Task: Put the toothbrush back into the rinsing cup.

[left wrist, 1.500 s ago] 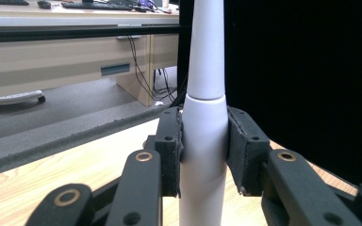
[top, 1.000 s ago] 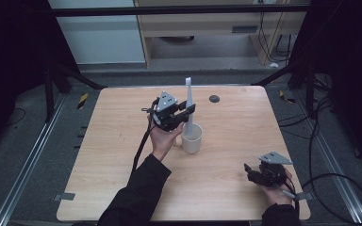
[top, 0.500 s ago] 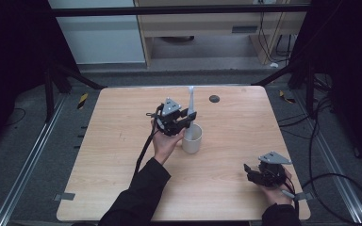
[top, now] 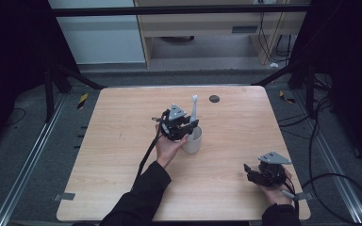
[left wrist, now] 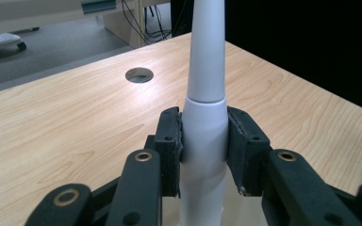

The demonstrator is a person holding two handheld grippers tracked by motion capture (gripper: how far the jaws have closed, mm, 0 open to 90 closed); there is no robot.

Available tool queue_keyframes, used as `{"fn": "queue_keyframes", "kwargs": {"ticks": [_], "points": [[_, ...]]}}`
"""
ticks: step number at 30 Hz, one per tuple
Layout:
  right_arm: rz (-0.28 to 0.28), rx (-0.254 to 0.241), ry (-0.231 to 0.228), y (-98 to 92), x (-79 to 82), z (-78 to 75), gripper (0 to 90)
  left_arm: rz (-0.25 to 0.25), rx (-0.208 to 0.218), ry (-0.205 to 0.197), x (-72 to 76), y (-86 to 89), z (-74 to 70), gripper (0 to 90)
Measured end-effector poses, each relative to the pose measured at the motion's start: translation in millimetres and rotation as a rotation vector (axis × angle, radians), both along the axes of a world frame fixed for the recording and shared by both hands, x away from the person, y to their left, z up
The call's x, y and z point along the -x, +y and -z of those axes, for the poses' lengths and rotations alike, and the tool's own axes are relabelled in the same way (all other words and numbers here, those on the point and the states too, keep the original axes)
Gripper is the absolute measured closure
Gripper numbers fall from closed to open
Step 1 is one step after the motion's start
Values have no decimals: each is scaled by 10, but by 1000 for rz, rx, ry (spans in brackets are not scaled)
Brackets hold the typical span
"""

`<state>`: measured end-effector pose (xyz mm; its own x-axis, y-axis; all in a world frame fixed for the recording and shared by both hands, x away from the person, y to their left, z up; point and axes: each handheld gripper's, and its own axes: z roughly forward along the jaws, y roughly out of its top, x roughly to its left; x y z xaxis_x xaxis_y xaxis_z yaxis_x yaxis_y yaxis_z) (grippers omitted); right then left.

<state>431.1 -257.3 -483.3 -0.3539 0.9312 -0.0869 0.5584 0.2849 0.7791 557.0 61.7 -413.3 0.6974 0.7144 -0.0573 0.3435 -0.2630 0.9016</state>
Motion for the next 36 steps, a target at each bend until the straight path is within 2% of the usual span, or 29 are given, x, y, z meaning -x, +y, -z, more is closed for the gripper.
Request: {"fn": "queue_keyframes", "kwargs": {"ticks": [6,11,15,24,31,34,36], "points": [[-1,-2,-1,1,2,-3,295,0,-26,11,-11,-9,48,666],[1,-2,1,4,3,-4,294,8,-24,5,-8,-8,45,660],[-1,0,-1,6,2,-4,294,4,-19,0,1,1,27,609],[3,-9,2,25,10,-12,293,19,-46,-5,90,56,-13,518],[2,-6,-1,32,9,-13,293,26,-61,-15,194,166,-39,476],[5,-7,-1,35,12,-14,292,31,-63,-7,234,221,-41,457],[7,-11,0,34,17,-17,291,27,-77,-9,264,264,-45,449]]}}
